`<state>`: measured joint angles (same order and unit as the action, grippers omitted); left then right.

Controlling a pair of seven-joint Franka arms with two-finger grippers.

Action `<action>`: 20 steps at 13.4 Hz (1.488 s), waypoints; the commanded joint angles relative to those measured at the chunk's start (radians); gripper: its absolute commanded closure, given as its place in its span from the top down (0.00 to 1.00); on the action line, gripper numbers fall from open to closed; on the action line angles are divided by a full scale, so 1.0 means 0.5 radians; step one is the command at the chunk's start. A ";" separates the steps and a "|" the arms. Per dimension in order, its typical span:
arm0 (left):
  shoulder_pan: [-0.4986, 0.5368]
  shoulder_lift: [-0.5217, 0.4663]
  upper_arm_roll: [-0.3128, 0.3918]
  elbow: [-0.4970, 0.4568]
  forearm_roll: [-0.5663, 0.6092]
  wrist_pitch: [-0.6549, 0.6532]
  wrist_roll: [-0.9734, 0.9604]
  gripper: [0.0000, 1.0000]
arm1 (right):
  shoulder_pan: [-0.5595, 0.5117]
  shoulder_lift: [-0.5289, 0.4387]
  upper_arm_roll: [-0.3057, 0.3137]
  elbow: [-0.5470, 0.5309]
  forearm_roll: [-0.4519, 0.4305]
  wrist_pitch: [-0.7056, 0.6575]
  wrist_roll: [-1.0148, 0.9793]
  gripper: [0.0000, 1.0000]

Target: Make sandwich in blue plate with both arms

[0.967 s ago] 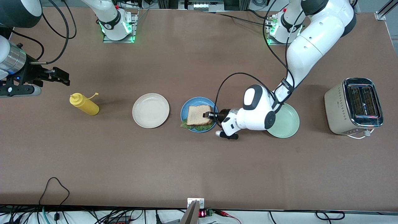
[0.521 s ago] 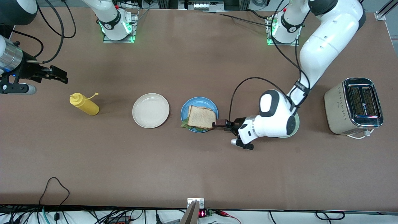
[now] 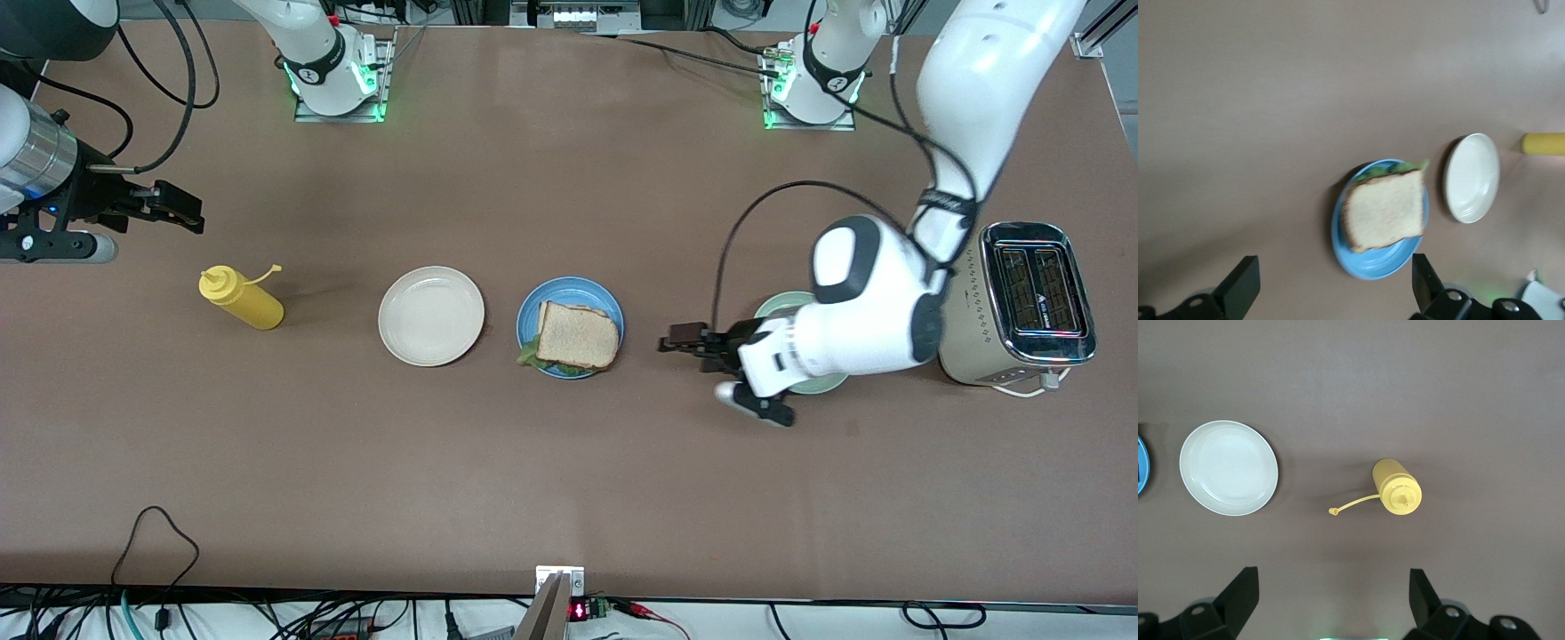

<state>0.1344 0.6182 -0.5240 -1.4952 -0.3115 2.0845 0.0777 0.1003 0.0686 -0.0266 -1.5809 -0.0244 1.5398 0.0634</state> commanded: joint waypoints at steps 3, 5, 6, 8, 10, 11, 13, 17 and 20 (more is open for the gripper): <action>0.001 -0.309 0.115 -0.084 0.572 -0.202 -0.136 1.00 | 0.011 -0.054 -0.005 -0.032 0.018 -0.024 0.020 1.00; -0.032 -0.423 0.228 -0.071 0.776 -0.288 -0.259 1.00 | 0.005 -0.054 -0.005 -0.032 0.015 -0.021 0.020 1.00; -0.057 -0.484 0.326 -0.084 0.782 -0.318 -0.266 1.00 | 0.005 -0.057 -0.008 -0.041 0.009 -0.024 0.020 1.00; -0.194 -0.634 0.690 -0.062 0.779 -0.441 -0.275 1.00 | -0.013 -0.057 -0.020 -0.044 0.006 -0.018 0.020 1.00; -0.198 -0.791 0.839 -0.044 0.770 -0.511 -0.254 1.00 | -0.041 -0.057 -0.020 -0.047 0.009 -0.030 0.024 1.00; -0.207 -0.871 0.897 -0.041 0.764 -0.652 -0.248 1.00 | -0.044 -0.057 -0.020 -0.047 0.009 -0.027 0.024 1.00; -0.214 -1.015 0.919 -0.089 0.758 -0.822 -0.263 1.00 | -0.044 -0.057 -0.020 -0.047 0.009 -0.027 0.024 1.00; -0.186 -1.282 0.913 -0.438 0.694 -0.746 -0.266 1.00 | -0.078 -0.057 -0.020 -0.047 0.009 -0.030 0.024 1.00; -0.180 -1.524 0.910 -0.770 0.666 -0.616 -0.266 1.00 | -0.096 -0.057 -0.020 -0.047 0.012 -0.033 0.024 1.00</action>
<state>0.0503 -0.0261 -0.0818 -1.7393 0.0511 1.7309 -0.0531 0.0628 0.0610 -0.0431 -1.5874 -0.0247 1.5314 0.0664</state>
